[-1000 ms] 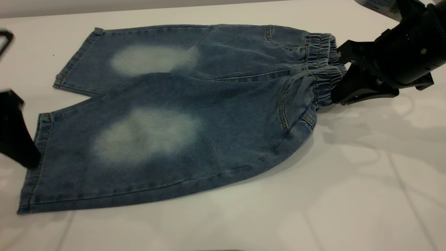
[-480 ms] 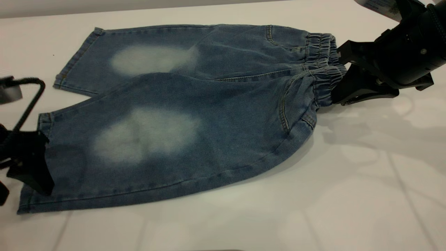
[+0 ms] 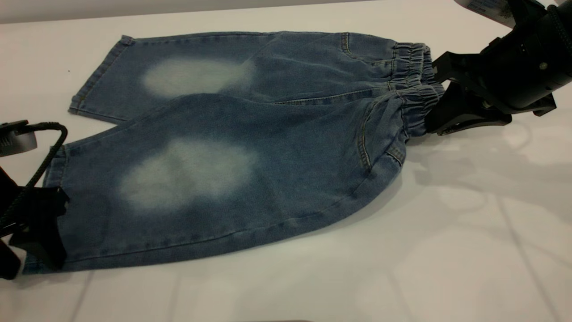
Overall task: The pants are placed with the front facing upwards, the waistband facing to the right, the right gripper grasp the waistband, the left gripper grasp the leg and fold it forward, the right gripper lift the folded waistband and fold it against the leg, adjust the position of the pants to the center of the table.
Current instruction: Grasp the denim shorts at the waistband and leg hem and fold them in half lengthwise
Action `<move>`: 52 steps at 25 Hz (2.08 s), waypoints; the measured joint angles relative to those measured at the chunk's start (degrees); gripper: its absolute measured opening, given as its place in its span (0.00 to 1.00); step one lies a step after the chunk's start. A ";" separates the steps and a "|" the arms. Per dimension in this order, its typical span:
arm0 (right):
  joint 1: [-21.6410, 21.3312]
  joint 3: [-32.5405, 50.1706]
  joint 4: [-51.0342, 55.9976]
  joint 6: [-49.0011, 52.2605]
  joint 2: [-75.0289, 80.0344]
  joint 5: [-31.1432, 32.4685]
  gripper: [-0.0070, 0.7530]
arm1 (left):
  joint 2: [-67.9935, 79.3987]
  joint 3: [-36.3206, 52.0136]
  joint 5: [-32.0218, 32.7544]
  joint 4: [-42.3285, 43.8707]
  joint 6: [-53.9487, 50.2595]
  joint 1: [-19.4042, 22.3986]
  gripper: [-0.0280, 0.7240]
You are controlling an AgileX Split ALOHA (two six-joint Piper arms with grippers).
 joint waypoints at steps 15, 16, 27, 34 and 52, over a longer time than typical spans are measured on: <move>0.00 0.17 -0.80 1.57 -5.31 0.27 0.05 | -5.14 -0.20 4.94 -0.30 1.11 0.01 0.11; 0.00 0.17 -1.53 2.08 -6.52 0.34 0.05 | -7.18 -0.20 5.70 -0.30 1.14 0.01 0.11; 0.00 0.38 -7.51 8.31 -15.88 0.84 0.05 | -29.20 -7.44 13.47 0.53 1.37 0.01 0.11; 0.00 0.38 -5.02 6.96 -13.30 -2.83 0.05 | -23.36 -15.08 12.83 0.60 1.77 0.01 0.11; 0.00 0.38 -28.70 31.82 -10.58 10.34 0.69 | -14.74 -22.18 16.30 0.54 4.31 0.01 0.11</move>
